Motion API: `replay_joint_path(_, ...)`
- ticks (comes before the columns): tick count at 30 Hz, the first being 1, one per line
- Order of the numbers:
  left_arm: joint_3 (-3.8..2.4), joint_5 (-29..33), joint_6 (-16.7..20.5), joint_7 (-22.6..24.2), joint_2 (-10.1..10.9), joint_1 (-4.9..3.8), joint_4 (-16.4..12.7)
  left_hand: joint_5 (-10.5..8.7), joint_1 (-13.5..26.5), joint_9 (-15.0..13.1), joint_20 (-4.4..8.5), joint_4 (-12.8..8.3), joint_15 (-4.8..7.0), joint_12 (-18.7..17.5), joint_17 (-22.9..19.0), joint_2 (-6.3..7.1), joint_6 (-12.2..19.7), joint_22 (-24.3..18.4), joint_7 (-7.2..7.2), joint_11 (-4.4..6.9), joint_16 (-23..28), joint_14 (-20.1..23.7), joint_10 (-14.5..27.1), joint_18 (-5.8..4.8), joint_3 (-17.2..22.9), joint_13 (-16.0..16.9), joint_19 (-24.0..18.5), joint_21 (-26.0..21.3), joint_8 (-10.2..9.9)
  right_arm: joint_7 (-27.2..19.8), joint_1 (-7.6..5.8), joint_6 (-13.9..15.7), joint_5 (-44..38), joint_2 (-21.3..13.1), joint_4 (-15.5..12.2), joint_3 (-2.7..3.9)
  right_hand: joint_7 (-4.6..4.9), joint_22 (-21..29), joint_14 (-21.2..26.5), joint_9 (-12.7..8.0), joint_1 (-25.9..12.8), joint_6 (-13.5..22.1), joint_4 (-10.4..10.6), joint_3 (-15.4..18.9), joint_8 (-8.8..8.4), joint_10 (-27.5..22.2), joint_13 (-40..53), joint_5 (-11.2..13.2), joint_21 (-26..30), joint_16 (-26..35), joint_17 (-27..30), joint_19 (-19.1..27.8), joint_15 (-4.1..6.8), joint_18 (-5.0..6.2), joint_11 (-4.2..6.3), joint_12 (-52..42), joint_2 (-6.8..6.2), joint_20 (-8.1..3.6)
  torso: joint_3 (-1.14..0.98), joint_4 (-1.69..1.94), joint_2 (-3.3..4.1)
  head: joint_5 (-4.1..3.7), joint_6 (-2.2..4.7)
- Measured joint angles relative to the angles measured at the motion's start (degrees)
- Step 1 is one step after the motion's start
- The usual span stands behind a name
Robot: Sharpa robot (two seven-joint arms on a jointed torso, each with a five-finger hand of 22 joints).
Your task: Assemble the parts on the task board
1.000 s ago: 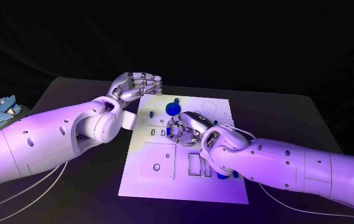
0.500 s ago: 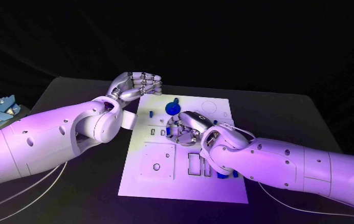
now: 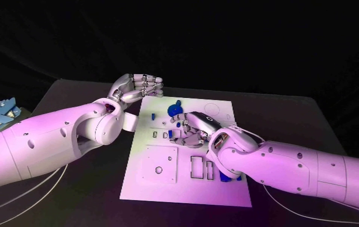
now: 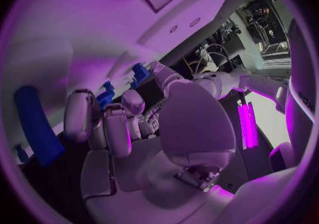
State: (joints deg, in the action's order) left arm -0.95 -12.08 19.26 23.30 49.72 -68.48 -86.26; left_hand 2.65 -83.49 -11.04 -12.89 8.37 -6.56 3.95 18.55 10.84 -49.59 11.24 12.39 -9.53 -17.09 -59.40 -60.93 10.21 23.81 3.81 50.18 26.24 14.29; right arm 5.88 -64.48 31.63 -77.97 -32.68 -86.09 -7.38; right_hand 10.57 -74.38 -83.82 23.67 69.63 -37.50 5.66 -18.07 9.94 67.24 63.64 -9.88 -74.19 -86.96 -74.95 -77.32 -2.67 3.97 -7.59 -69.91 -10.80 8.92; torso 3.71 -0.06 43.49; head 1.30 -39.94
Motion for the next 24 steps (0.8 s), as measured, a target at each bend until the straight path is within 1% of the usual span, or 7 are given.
replay_joint_path(3,0.03,0.0,0.0,-0.2,-0.19,0.0,0.17,0.0,0.47,0.08,0.53,0.0,0.2,0.0,0.45,-0.02,0.0,0.25,0.0,0.0,-0.66,-1.09,0.0,0.0,0.0,0.0,0.54,0.71,0.0,-2.05,-0.65,0.13,0.77,-1.23,-0.92,0.25,0.0,0.99,-0.19,-0.24,1.13,0.0,-0.02,0.22,0.0,-0.86,-0.4,-0.31,1.23,0.34,0.0,1.04,-0.19,0.09,-0.07,0.0,0.39,0.11,-0.04,-0.04,-0.08,0.09,0.28)
replay_joint_path(6,0.09,0.0,0.08,-0.5,-0.41,0.03,0.4,0.0,0.94,0.1,0.81,0.0,0.45,0.0,1.16,-0.42,0.0,0.63,0.0,0.0,-1.72,-2.44,0.0,0.01,0.0,0.01,1.46,1.63,-0.23,-5.31,-1.64,-0.3,2.19,-2.65,-1.66,0.53,0.01,5.44,-0.07,-0.64,2.8,0.0,0.2,0.44,0.03,-4.68,-3.12,-0.31,6.46,2.08,1.71,5.38,-0.32,1.8,-0.33,1.85,1.2,0.34,-0.1,-0.08,-0.25,0.19,0.52)
replay_joint_path(13,0.2,-1.02,0.16,-1.9,-0.87,0.14,1.39,0.08,4.12,0.19,2.29,2.14,1.79,1.72,5.64,-0.62,0.12,2.72,0.12,0.76,-9.0,-8.43,-2.2,0.0,-1.34,0.78,5.52,6.1,-0.26,-14.4,-4.12,-2.98,11.45,-6.13,-1.86,0.82,0.16,13.29,3.09,-0.09,6.18,-3.08,-0.3,-0.78,4.2,-13.71,-10.7,-1.78,16.5,5.19,9.17,13.1,-0.6,4.02,0.2,6.59,3.33,0.41,-0.43,-0.29,-1.21,0.35,0.74)
replay_joint_path(15,0.21,-1.73,0.11,-2.62,-0.85,0.15,1.59,0.19,5.33,-0.28,4.26,3.5,3.59,4.81,11.95,-0.81,0.57,5.78,-0.47,2.07,-19.59,-14.82,-4.78,0.0,-2.39,2.29,10.68,11.99,0.87,-16.47,-4.87,-3.71,15.42,-6.78,-1.25,0.94,0.48,12.68,2.95,0.06,6.39,-4.08,-0.28,-1.79,5.35,-13.73,-11.22,-1.77,16.08,5.19,8.62,12.53,-0.46,4.02,0.29,6.6,3.54,-0.09,-0.56,-0.41,-1.64,0.63,0.76)
replay_joint_path(17,0.21,-3.01,-0.04,-3.95,-0.82,0.13,1.83,0.15,6.23,-0.92,5.3,4.62,4.34,8.35,18.34,-0.78,0.4,8.07,-1.27,2.77,-28.09,-15.57,-6.72,0.0,-3.52,4.32,11.88,15.88,2.25,-18.49,-5.54,-4.48,20.34,-7.69,-0.7,0.96,0.38,12.03,2.56,0.06,6.39,-4.38,-0.13,-2.12,5.78,-13.23,-11.28,-1.77,15.29,4.84,7.98,11.52,-0.06,4.03,0.79,6.6,3.54,-0.1,-0.73,-0.54,-2.15,0.92,0.77)
replay_joint_path(20,0.21,-5.51,-0.61,-6.7,-0.73,0.01,2.09,0.15,6.93,-2.67,6.14,7.04,5.35,17.92,34.21,-0.92,0.89,13.05,-2.02,4.0,-45.61,-16.66,-5.86,-0.01,-5.58,10.96,11.42,23.54,6.34,-20.48,-6.26,-5.32,26.73,-9.58,-0.22,0.96,0.55,11.5,2.25,0.06,6.39,-4.61,0.1,-2.35,6.23,-12.34,-11.33,-2.09,15.05,4.83,7.39,10.9,0.24,4.02,0.91,6.23,3.54,-0.31,-0.98,-0.6,-2.93,1.08,0.4)
replay_joint_path(24,0.17,-11.24,-2.82,-13.0,-0.65,-0.53,2.44,0.15,8.08,-5.93,7.17,8.15,6.33,32.83,47.34,-2.28,1.43,21.63,-3.5,5.65,-57.92,-21.57,-2.25,-0.01,-6.43,21.55,11.45,33.18,13.25,-22.27,-7.2,-6.19,35.03,-12.83,-0.09,0.95,0.55,11.12,2.25,0.06,5.96,-4.61,0.48,-2.38,6.45,-12.15,-11.45,-2.32,14.64,4.53,7.0,10.5,0.24,4.02,1.09,6.22,3.16,-0.32,-1.33,-0.53,-3.91,1.31,-0.33)
